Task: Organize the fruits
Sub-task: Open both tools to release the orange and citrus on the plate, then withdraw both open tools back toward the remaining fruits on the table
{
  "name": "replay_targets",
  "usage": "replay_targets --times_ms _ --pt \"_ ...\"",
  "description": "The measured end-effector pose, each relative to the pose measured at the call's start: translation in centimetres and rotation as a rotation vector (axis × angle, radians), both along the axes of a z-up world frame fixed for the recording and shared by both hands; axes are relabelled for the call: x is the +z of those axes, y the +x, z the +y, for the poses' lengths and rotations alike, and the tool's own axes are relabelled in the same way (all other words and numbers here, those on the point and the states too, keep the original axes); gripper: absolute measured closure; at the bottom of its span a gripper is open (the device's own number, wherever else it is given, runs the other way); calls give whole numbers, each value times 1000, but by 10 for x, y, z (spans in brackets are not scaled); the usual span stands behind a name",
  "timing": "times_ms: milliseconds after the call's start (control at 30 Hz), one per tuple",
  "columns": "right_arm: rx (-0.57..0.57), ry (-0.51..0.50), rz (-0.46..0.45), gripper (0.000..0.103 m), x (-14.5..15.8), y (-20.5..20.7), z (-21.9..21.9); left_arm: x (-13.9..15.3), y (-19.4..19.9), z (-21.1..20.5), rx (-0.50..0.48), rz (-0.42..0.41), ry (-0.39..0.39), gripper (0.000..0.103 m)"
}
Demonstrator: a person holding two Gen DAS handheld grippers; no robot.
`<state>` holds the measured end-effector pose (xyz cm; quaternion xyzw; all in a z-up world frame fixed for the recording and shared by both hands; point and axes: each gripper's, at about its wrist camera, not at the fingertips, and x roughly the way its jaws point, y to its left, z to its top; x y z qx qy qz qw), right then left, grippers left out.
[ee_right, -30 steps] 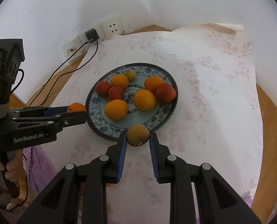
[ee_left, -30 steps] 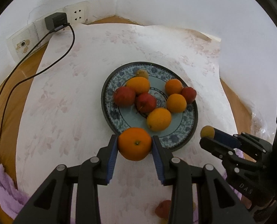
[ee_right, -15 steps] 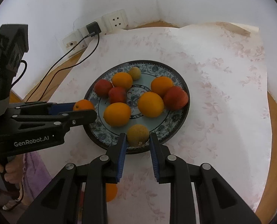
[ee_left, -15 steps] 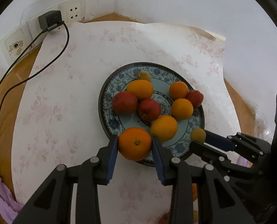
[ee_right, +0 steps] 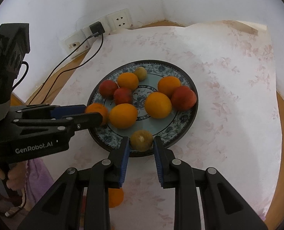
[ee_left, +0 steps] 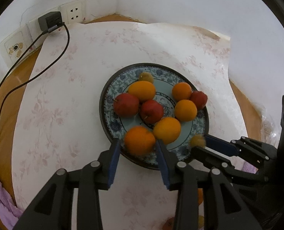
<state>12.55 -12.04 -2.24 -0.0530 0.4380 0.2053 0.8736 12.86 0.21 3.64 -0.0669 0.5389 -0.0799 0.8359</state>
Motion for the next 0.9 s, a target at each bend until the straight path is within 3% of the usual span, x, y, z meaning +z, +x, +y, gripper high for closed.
replay_targets --times_ms 233,900 --pt "-12 -9 -5 66 1 -3 0 0 -5 -1 1 8 8 57" --pt "-50 20 -18 65 9 -42 -15 8 -48 -2 13 38 2 57"
